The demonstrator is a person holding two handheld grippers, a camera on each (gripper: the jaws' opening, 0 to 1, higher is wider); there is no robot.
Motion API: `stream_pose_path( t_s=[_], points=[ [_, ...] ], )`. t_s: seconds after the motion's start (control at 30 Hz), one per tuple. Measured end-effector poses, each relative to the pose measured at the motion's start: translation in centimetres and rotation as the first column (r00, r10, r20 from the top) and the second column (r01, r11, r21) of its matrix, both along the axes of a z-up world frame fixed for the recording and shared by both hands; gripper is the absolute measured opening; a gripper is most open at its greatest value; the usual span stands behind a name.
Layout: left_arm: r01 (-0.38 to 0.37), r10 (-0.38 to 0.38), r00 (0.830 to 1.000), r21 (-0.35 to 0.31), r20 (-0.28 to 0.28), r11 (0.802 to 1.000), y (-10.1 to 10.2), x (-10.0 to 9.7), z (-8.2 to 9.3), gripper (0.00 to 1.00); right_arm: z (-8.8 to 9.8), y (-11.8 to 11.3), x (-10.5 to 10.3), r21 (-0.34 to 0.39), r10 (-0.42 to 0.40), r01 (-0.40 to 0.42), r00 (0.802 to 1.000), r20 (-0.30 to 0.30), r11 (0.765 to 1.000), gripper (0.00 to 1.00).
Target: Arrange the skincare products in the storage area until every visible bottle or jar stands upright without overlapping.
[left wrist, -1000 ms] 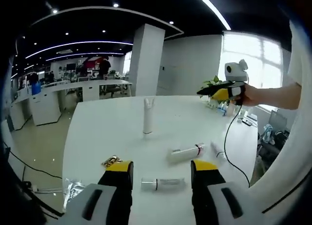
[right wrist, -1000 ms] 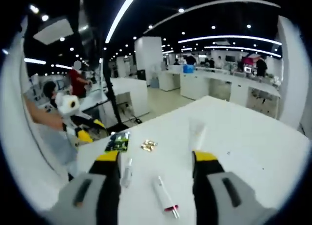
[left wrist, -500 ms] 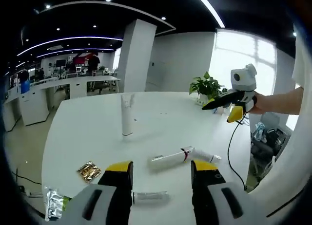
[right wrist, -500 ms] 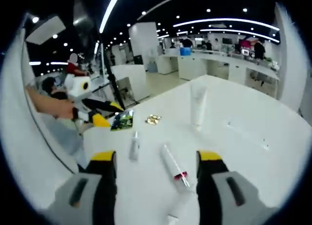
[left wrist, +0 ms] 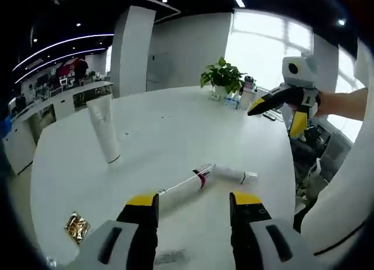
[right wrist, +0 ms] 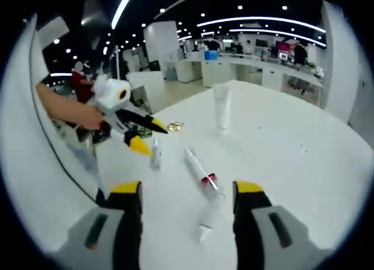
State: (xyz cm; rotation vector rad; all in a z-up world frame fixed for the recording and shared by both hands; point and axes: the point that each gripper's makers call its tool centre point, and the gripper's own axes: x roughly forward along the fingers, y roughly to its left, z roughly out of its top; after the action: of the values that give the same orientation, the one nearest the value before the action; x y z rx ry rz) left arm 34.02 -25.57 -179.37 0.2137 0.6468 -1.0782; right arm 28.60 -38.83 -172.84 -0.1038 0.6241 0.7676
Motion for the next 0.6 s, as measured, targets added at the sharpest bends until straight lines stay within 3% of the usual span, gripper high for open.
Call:
stream_pose_path(
  t_s=[0.1, 0.13, 0.27, 0.37, 0.47, 0.6],
  points=[
    [0.035, -0.035, 0.999, 0.027, 0.009, 0.999, -1.1, 0.8, -0.5, 0.50, 0.4, -0.6, -0.5, 0.053, -0.045, 0.044, 0.999, 0.020, 0.998, 0.60],
    [0.049, -0.050, 0.999, 0.044, 0.015, 0.998, -1.5, 1.2, -0.8, 0.50, 0.0, -0.8, -0.9, 0.048, -0.048, 0.049, 0.999, -0.010, 0.998, 0.60],
    [0.126, -0.135, 0.990, 0.149, 0.050, 0.981, -2.5, 2.5, -2.0, 0.51, -0.4, -1.5, -1.7, 0.032, -0.073, 0.073, 0.997, 0.003, 0.997, 0.60],
    [0.187, -0.203, 0.977, 0.208, 0.059, 0.960, -3.4, 3.3, -2.9, 0.52, -0.5, -1.8, -2.1, 0.032, -0.086, 0.086, 0.996, 0.003, 0.996, 0.60],
    [0.263, -0.292, 0.955, 0.302, 0.053, 0.916, -3.9, 4.0, -4.4, 0.53, -0.6, -1.9, -2.4, 0.030, -0.096, 0.096, 0.995, 0.002, 0.995, 0.60],
    [0.327, -0.358, 0.933, 0.353, 0.026, 0.877, -4.7, 4.2, -5.7, 0.53, -0.6, -2.3, -2.7, 0.029, -0.111, 0.110, 0.994, 0.004, 0.993, 0.60]
  ],
)
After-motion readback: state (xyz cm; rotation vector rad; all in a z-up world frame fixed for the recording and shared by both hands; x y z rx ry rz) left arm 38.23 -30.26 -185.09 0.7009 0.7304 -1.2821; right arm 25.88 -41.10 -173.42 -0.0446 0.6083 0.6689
